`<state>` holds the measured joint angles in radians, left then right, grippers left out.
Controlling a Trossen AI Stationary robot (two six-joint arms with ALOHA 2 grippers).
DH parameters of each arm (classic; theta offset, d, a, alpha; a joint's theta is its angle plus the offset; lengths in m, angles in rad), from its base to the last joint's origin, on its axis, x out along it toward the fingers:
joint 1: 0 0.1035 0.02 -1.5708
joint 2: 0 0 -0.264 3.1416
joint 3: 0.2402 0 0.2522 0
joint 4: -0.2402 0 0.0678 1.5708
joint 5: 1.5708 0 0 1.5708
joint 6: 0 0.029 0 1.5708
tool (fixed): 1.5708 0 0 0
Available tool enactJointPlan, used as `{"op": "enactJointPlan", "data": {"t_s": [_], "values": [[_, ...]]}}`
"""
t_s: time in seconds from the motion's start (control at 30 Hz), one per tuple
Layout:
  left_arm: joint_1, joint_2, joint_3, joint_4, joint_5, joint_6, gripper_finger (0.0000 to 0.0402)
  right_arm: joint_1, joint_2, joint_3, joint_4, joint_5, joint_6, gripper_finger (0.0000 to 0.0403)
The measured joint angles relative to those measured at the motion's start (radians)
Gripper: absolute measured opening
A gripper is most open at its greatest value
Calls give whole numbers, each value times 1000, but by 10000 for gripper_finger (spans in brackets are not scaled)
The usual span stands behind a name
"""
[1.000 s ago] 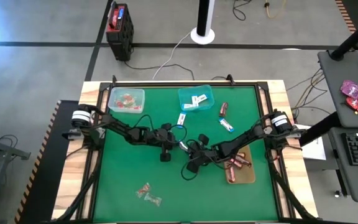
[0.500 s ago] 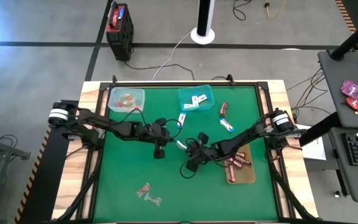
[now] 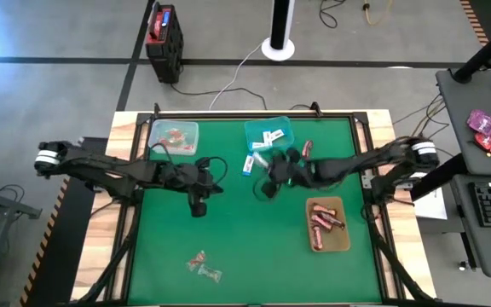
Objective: Sort candy by brand, put in halloween buckets
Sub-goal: Put the white chocolate into the light blue bin
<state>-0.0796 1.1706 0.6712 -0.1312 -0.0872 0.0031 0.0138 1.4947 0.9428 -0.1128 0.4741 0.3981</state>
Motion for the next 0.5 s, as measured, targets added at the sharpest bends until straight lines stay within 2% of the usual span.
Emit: {"op": "enactJointPlan", "data": {"t_s": [0.13, 0.2, 0.37, 0.5], "values": [[-16, -61, 0, -54, 0, -39, 0, -136, -75, 0, -49, -9, 33, 27], [-24, -78, -1, -66, 0, -47, 0, -215, -91, 1, -65, -82, 34, 27], [-37, -98, -5, -80, 0, -50, 0, -367, -64, 0, -97, -226, 85, 27], [-37, -96, -7, -105, -5, -63, 0, -435, -30, -1, -136, -246, 141, 28]]}}
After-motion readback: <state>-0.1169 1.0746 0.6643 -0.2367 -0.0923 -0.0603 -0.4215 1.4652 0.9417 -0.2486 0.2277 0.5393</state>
